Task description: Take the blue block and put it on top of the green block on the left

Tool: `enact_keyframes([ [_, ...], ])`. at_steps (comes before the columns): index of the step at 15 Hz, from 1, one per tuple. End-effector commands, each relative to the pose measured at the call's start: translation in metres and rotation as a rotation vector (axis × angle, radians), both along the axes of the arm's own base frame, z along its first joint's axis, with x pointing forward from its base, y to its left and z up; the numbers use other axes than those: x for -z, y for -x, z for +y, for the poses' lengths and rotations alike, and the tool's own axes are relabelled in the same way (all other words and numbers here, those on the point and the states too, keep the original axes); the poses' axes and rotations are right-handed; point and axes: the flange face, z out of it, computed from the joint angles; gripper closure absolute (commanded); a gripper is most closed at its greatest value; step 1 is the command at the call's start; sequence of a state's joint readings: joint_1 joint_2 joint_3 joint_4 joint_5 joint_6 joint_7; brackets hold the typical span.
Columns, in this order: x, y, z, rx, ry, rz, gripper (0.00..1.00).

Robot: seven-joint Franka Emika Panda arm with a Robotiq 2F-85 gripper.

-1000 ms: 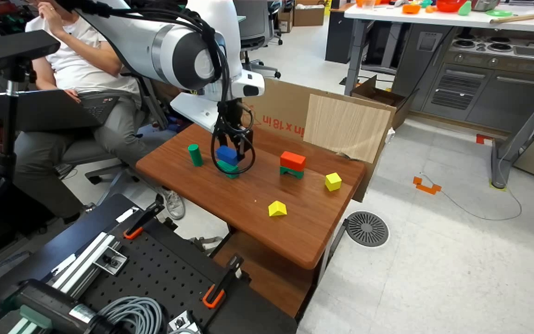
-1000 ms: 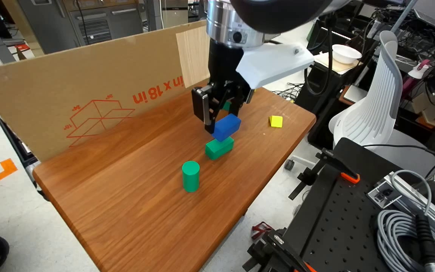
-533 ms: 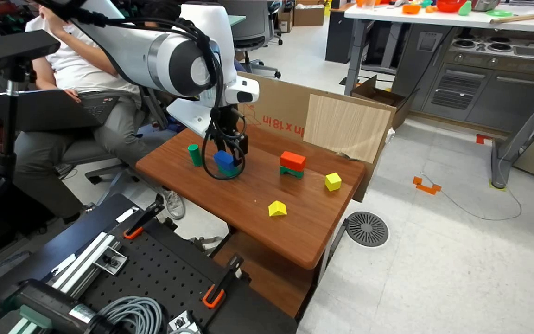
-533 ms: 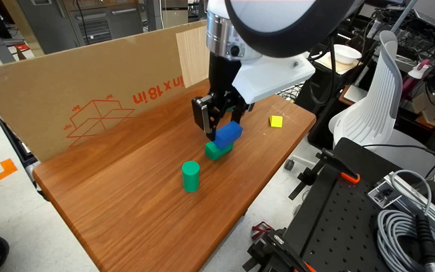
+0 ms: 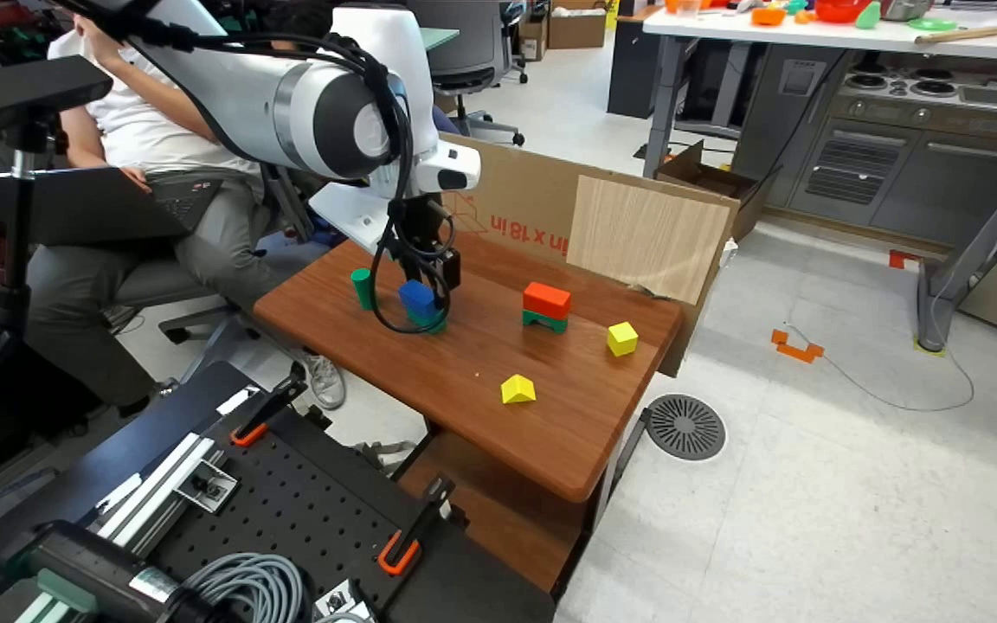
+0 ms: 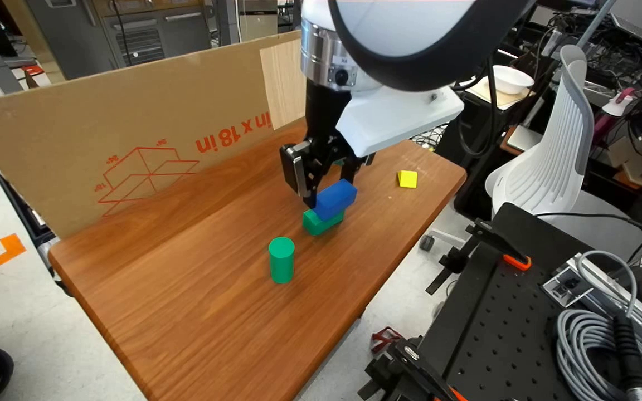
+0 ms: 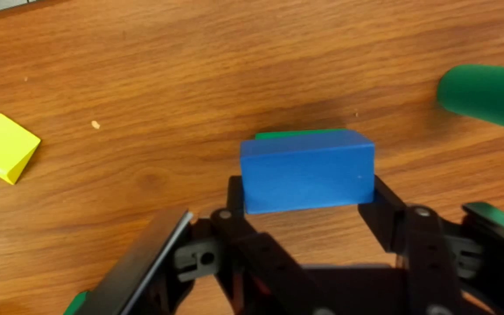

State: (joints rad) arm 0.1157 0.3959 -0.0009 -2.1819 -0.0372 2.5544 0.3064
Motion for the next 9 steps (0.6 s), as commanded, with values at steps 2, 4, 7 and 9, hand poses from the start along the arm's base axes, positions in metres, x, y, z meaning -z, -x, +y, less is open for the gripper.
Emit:
enact_keyframes([
  [2,0.0085,-0.0026,0.0056,0.000,0.029,-0.017,0.48],
  [4,0.0121,-0.0041,0.0064,-0.003,0.039,-0.017,0.58],
  [7,0.0126,-0.0091,0.0067,-0.014,0.056,-0.027,0.58],
  [9,0.0122,-0.0117,0.0070,-0.021,0.065,-0.031,0.58],
])
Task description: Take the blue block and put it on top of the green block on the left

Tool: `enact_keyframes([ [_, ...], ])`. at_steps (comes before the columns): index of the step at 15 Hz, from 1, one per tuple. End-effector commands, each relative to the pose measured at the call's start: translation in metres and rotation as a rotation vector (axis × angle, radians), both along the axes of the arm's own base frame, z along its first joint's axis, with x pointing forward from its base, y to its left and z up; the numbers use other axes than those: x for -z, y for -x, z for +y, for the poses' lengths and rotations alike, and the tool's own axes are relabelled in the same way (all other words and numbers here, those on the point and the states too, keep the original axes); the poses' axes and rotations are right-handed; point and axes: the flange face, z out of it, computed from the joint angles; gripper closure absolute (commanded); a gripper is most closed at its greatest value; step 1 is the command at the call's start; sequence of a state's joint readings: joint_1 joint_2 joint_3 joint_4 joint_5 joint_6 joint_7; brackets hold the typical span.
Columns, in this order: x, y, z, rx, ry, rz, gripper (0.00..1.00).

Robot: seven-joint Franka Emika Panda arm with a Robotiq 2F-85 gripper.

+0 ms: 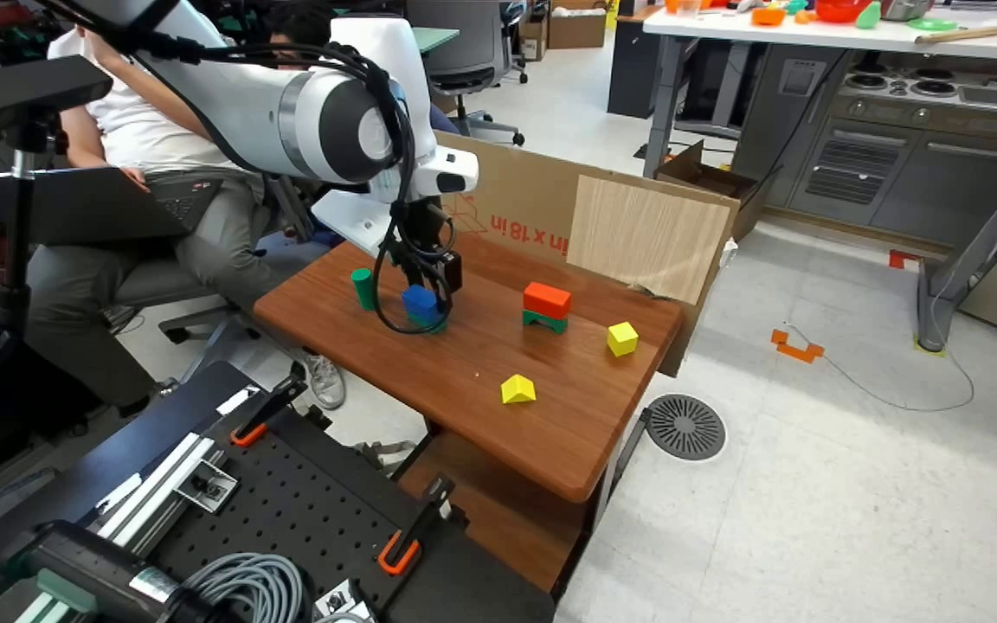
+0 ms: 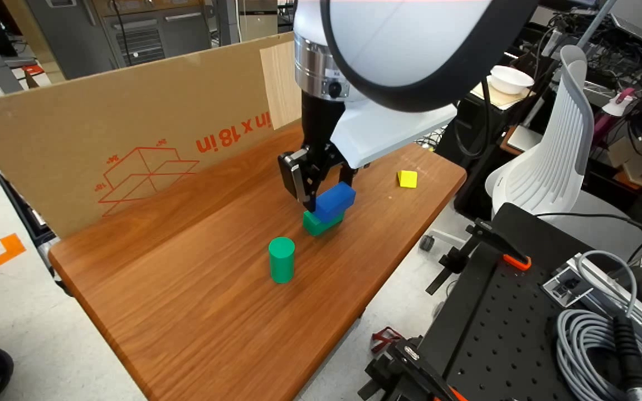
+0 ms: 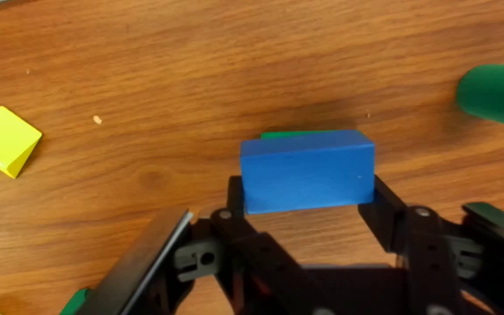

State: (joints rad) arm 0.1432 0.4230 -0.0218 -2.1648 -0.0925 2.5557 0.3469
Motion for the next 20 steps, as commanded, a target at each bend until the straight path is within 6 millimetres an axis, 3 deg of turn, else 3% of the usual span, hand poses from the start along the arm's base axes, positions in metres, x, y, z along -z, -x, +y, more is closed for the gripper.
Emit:
enact_keyframes([
  [1,0.003,-0.010,0.003,-0.009,0.027,-0.035,0.58],
  [3,0.004,-0.011,0.004,-0.012,0.024,-0.032,0.58],
  [5,0.005,-0.010,0.005,-0.012,0.022,-0.024,0.07],
  [9,0.002,-0.009,0.005,-0.010,0.016,-0.022,0.00],
  [11,-0.010,-0.010,-0.001,0.001,0.002,-0.033,0.00],
  [15,-0.060,-0.001,-0.025,-0.045,-0.068,0.000,0.00],
  [19,-0.112,-0.002,-0.076,-0.033,-0.123,0.011,0.00],
  [20,-0.087,-0.010,-0.058,-0.030,-0.091,-0.003,0.00],
])
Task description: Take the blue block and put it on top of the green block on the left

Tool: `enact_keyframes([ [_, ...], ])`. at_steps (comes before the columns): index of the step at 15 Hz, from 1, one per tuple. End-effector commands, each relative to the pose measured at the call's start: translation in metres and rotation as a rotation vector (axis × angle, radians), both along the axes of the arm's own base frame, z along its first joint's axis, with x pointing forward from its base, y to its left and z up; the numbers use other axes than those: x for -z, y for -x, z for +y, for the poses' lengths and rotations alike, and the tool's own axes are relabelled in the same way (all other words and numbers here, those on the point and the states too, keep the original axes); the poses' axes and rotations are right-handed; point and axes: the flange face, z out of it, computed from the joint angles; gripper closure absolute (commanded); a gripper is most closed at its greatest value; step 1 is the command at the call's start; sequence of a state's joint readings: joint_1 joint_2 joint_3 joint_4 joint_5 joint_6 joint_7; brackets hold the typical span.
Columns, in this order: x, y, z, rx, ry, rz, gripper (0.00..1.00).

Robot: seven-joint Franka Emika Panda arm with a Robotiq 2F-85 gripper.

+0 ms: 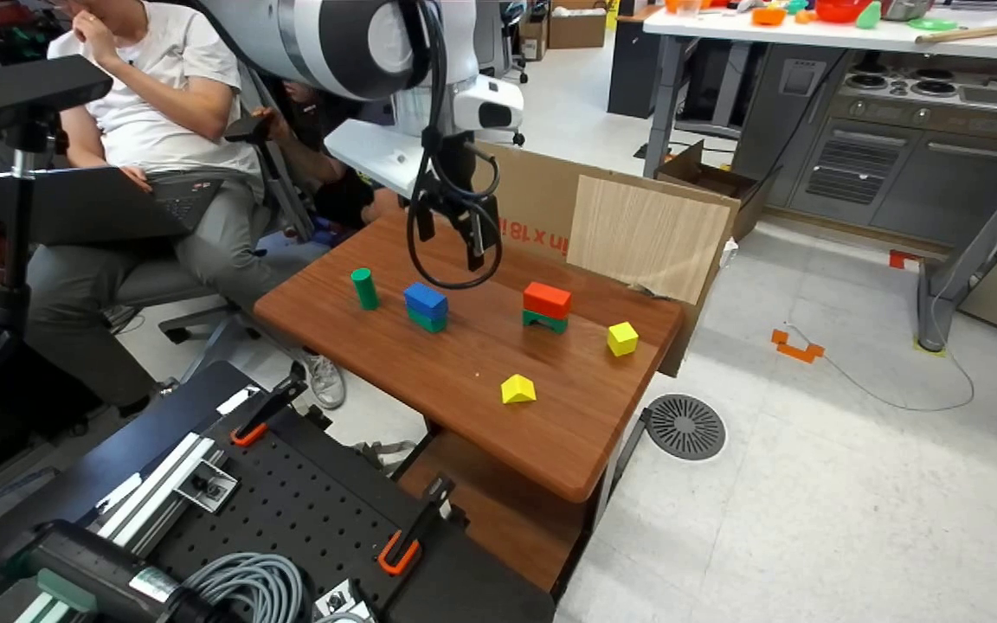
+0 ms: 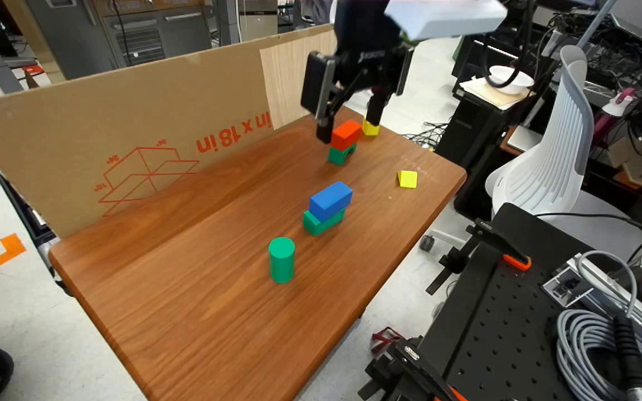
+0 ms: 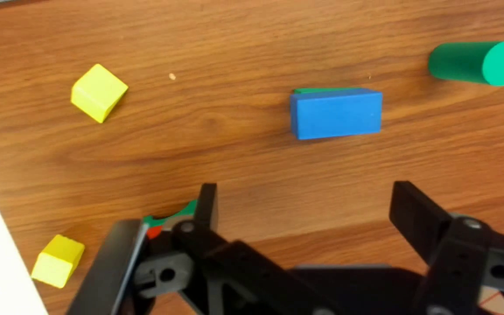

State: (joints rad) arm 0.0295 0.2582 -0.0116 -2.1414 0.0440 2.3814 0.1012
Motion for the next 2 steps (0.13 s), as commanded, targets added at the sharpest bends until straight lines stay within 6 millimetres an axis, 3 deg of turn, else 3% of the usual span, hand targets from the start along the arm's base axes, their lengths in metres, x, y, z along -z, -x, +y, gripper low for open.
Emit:
enact_keyframes([
  [1,-0.0124,0.0013,-0.0117,0.002,-0.006,0.002,0.00],
  [2,-0.0207,0.0027,-0.0198,0.004,-0.009,0.002,0.00],
])
